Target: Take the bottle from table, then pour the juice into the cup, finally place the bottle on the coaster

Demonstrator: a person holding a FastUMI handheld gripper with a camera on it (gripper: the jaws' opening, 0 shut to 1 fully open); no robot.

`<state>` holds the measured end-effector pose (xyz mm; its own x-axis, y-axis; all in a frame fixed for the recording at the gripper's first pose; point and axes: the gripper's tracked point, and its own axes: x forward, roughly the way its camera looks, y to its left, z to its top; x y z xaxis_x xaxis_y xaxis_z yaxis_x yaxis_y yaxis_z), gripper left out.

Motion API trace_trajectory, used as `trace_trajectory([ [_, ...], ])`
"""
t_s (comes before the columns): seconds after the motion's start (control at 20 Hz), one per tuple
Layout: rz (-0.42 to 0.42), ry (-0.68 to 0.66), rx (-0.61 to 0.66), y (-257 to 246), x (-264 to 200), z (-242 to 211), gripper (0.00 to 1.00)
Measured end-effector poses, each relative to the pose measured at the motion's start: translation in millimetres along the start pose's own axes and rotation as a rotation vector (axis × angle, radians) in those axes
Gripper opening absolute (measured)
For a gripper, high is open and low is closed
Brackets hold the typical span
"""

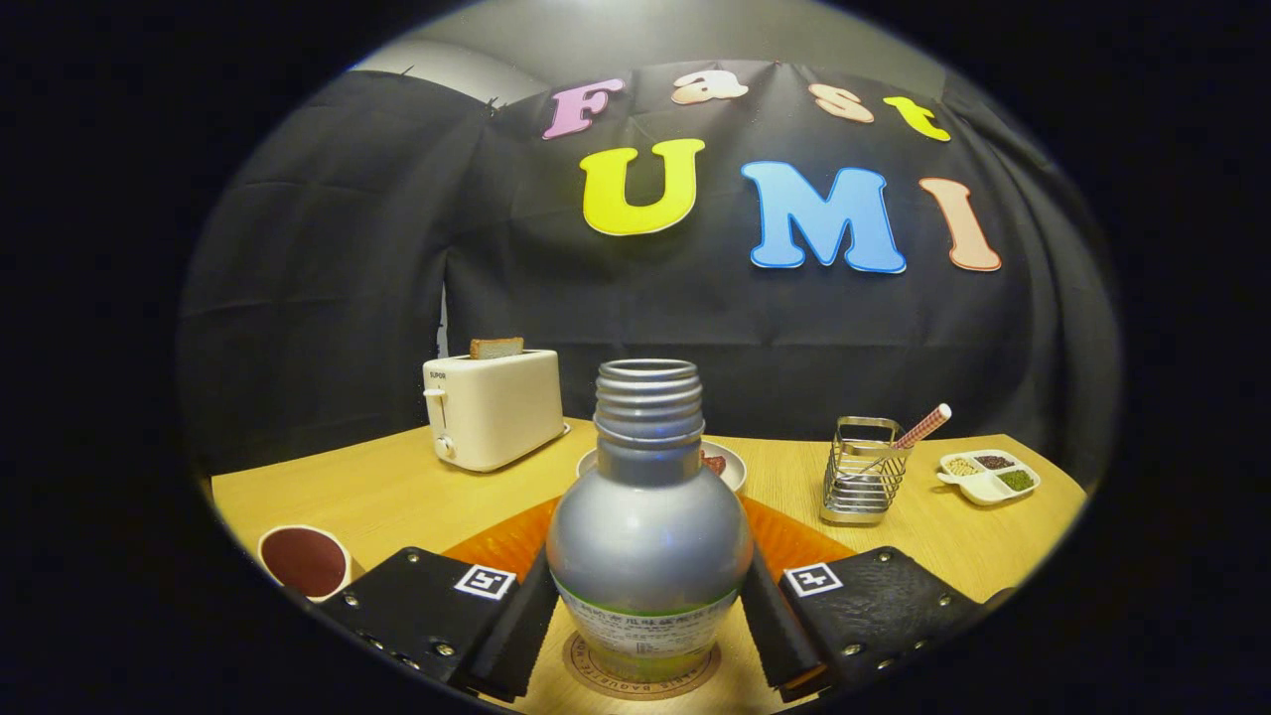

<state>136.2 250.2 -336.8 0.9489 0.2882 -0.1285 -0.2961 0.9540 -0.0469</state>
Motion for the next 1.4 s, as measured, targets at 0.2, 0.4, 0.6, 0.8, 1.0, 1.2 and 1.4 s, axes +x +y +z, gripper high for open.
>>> trace_trajectory([
  [0.2, 0.022, -0.034, -0.002, 4, -15, 19, 0.84],
  [0.4, 0.016, -0.086, 0.023, 0, -47, 64, 0.84],
  [0.6, -0.065, -0.115, -0.004, -30, -81, 124, 0.84],
  [0.8, -0.193, -0.131, -0.027, -74, -122, 186, 0.84],
  [1.0, -0.271, -0.151, -0.026, -105, -163, 236, 0.83],
  [1.2, -0.296, -0.201, -0.014, -120, -192, 272, 0.83],
  [1.4, -0.303, -0.194, -0.043, -122, -204, 273, 0.83],
])
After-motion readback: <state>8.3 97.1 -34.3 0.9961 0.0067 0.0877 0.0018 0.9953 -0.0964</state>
